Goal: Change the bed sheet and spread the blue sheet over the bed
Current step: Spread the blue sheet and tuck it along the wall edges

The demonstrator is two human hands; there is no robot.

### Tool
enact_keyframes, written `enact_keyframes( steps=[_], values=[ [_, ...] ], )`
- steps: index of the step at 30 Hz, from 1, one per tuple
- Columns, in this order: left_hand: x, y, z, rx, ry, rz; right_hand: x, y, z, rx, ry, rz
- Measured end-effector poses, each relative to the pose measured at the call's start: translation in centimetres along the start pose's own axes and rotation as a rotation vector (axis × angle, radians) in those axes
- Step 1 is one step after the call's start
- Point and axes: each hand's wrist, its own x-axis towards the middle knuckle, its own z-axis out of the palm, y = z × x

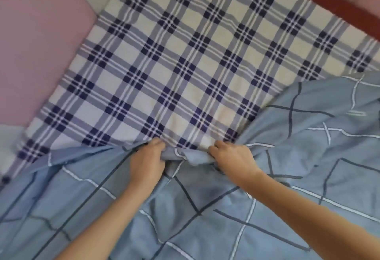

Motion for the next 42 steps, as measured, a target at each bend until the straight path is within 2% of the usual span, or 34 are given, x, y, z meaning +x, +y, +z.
enact_keyframes(
  steps=[2,3,4,5,7,8,9,10,11,13,15,16,18,20,21,23,26,29,32,34,37,39,41,42],
  values=[
    [-1.8,0.0,-1.4,-0.033,0.176,0.062,-1.2,0.6,-1.0,0.062,0.256,-0.015],
    [-2.9,0.1,-1.6,0.010,0.215,0.104,-2.0,0.8,-0.8,0.059,0.327,-0.033],
    [-4.6,0.0,-1.6,0.054,0.128,0.108,-3.1,0.5,-0.3,0.030,0.322,-0.078],
    [-5.7,0.2,-1.5,0.068,-0.051,0.057,-4.3,0.5,0.5,-0.010,0.259,-0.127],
    [-8.1,-0.4,-1.4,0.063,-0.592,-0.106,-6.8,-0.2,2.6,-0.075,-0.016,-0.181],
    [-8.9,-0.5,-1.6,0.046,-0.794,-0.155,-8.0,-0.4,3.3,-0.082,-0.129,-0.173],
    [-9.4,-0.7,-1.5,0.006,-0.808,-0.185,-8.8,-0.4,4.0,-0.057,-0.173,-0.143],
    [-9.7,-0.5,-2.0,-0.064,-0.689,-0.225,-9.2,-0.5,3.8,-0.022,-0.173,-0.096],
    [-9.4,-0.4,-2.3,-0.081,-0.504,-0.267,-9.1,-0.6,3.5,0.022,-0.127,-0.045],
    [-8.4,-0.4,-3.0,0.030,-0.168,-0.269,-8.3,-0.7,2.5,0.078,0.007,0.045],
    [-6.8,-1.0,-3.2,0.063,-0.004,-0.204,-6.8,-0.7,1.7,0.158,0.064,0.142],
    [-5.9,-1.2,-3.5,0.085,-0.044,-0.172,-6.2,-0.7,1.4,0.179,0.053,0.170],
    [-4.3,-1.5,-3.0,0.172,-0.276,-0.177,-4.8,-1.0,1.4,0.223,-0.032,0.185],
    [-3.4,-1.2,-2.1,0.255,-0.459,-0.134,-3.4,-1.5,1.2,0.384,-0.168,0.182],
    [-3.2,-1.1,-1.9,0.282,-0.444,-0.087,-2.7,-2.1,1.0,0.481,-0.243,0.194],
    [-2.4,-0.6,-3.0,0.163,-0.334,-0.030,-1.5,-3.1,0.6,0.562,-0.349,0.176],
    [-0.6,-0.1,-6.3,-0.103,-0.235,-0.036,0.6,-3.7,-1.2,0.451,-0.449,0.138],
    [1.6,0.8,-9.3,-0.274,-0.160,-0.046,4.1,-2.7,-4.3,0.385,-0.659,0.076],
    [4.1,0.9,-10.9,-0.420,-0.170,-0.102,8.1,-0.4,-7.5,0.367,-0.851,0.169],
    [6.5,0.2,-11.9,-0.529,-0.150,-0.210,10.6,1.1,-9.8,0.369,-0.769,0.277],
    [9.5,-1.1,-12.7,-0.639,-0.085,-0.326,13.9,2.4,-12.0,0.589,-0.541,0.370],
    [11.1,-2.3,-13.3,-0.615,-0.046,-0.352,16.2,2.2,-13.1,0.574,-0.444,0.381],
    [12.3,-3.5,-14.0,-0.481,0.066,-0.323,18.4,1.5,-13.7,0.418,-0.186,0.339],
    [12.8,-4.1,-14.3,-0.402,0.147,-0.304,19.1,0.9,-14.3,0.420,-0.068,0.287]
  ],
)
